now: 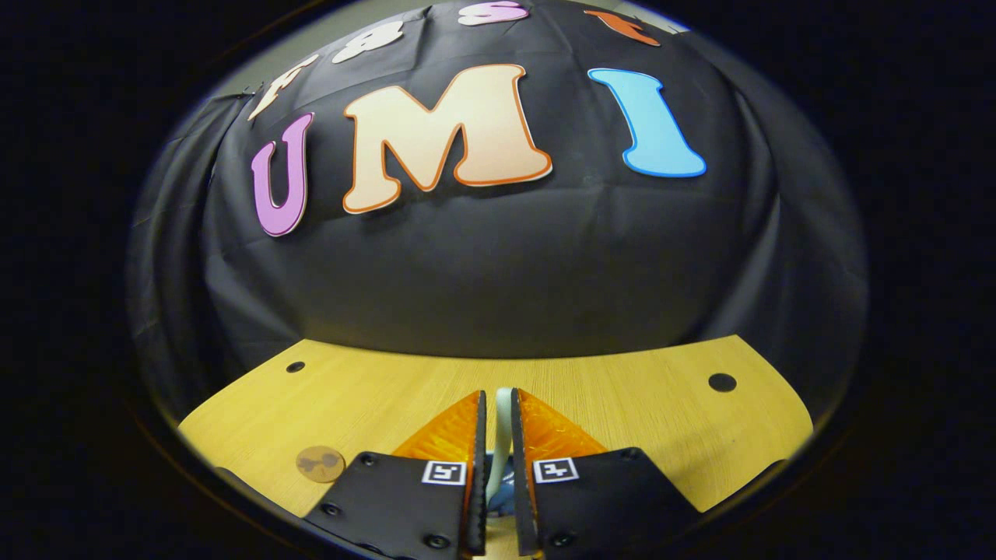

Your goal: Put the toothbrush and toothpaste on the desktop into the cup, then pick up the cup and place it on the coaster on the desktop.

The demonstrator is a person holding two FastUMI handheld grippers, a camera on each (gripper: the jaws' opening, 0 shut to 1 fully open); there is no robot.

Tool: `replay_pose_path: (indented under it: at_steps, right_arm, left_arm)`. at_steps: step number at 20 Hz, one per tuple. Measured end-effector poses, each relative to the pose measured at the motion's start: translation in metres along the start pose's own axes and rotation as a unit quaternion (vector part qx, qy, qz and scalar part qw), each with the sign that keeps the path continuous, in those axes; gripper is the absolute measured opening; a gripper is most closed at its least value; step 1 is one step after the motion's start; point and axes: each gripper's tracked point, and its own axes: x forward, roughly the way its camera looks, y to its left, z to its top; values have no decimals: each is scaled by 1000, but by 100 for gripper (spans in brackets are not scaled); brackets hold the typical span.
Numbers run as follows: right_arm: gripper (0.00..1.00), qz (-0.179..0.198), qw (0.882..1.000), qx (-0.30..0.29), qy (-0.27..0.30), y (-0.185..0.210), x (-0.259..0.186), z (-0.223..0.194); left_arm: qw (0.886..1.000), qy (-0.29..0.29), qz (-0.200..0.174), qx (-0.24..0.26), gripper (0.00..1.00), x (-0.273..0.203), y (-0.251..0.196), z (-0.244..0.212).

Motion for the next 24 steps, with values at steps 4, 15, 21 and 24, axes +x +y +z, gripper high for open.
replay_pose_path:
  at_steps: [4,15,21,24]
  right_arm:
    - [80,-2,1000,26,14,-17,-37,-10]
    - [99,-67,997,21,34,-97,-151,-37]
    - [99,-99,993,24,54,-127,-192,-56]
    - [99,-107,992,23,59,-142,-208,-59]
  left_arm:
    - [999,-5,-33,11,0,20,-17,17]
    - [987,-14,-149,61,0,113,-107,57]
    - [981,-8,-180,73,0,165,-153,52]
    - [981,4,-180,72,0,190,-170,39]
